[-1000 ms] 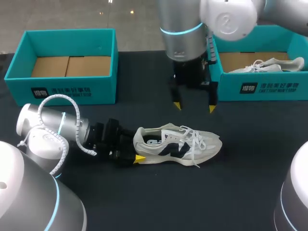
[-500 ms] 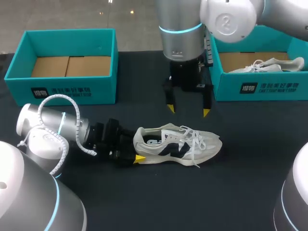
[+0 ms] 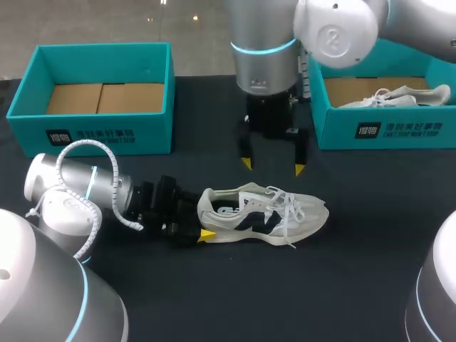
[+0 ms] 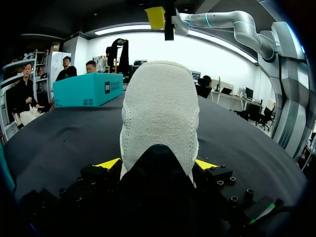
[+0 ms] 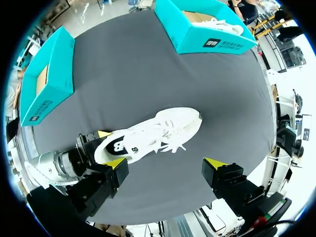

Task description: Take the shoe out of the shoebox, open the shoe tongue, remove and reinsert the insole, then place the shoe into the shoebox

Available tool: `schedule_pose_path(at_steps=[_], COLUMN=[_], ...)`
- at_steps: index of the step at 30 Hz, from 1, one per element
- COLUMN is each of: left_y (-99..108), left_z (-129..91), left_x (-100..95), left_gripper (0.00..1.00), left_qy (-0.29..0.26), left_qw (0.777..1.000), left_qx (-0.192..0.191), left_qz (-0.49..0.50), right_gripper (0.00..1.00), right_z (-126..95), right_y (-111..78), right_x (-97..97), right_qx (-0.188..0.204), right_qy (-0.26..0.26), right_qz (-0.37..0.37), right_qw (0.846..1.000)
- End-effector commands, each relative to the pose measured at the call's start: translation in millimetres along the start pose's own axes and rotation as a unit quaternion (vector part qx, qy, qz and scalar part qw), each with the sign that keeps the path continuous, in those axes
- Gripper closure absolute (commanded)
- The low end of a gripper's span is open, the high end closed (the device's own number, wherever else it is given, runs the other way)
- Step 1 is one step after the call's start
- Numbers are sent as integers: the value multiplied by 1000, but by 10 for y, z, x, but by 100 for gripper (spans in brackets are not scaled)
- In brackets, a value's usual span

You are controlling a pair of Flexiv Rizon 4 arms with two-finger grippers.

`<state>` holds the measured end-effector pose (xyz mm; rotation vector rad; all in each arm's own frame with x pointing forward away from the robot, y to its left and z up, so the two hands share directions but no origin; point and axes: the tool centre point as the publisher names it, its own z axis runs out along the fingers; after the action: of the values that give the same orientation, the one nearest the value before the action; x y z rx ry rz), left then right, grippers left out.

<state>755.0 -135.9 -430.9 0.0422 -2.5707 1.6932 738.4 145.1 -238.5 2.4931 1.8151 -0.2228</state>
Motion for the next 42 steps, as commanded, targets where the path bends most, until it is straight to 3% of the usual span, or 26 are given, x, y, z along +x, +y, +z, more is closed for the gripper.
schedule_pose_path(at_steps=[1, 9, 22, 32, 42], left_y=[12, 12, 12, 12, 12], left_z=[16, 16, 16, 16, 16], left_x=[-1, -1, -1, -1, -1], left_gripper=[100, 100, 100, 100, 100], left_qy=[0, 0, 0, 0, 0], left_qw=[1000, 1000, 1000, 1000, 1000], left_qx=[-1, -1, -1, -1, -1], left_qz=[-1, -1, -1, -1, -1], right_gripper=[0, 0, 0, 0, 0], right_z=[-1, 66, 452, 673, 792], right_y=[-246, -432, -437, -338, -219], right_x=[233, 525, 747, 712, 608], right_qx=[-25, -46, -69, -85, -136], right_qy=[-18, -26, -55, -85, -121], right_qz=[-3, -52, -88, -96, -103], right_qw=[1000, 997, 992, 988, 978])
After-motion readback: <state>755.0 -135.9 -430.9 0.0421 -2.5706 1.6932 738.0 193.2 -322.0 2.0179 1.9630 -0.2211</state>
